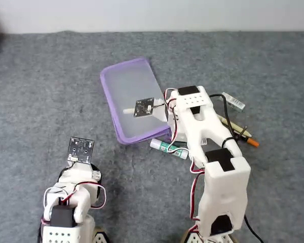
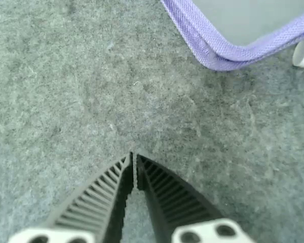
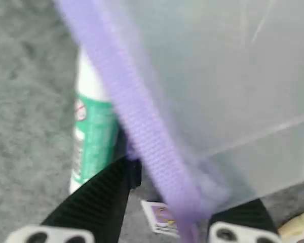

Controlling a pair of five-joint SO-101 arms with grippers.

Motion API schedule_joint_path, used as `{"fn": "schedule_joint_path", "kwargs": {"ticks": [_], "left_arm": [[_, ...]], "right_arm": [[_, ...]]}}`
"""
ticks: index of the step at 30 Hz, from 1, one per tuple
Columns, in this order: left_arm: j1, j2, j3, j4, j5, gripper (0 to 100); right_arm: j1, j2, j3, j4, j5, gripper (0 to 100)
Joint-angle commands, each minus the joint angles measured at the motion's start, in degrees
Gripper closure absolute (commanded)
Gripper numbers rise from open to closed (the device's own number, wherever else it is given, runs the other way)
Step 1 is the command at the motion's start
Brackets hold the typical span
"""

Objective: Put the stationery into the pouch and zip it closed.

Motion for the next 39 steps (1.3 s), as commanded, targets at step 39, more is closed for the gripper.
{"fn": "schedule_joint_path", "kwargs": {"ticks": [39], "left_arm": [[-0.26, -0.44, -0.48, 0.18, -0.7, 99]], "right_arm": [[0.04, -13.85, -2.64, 1.19, -13.71, 98.9]]}}
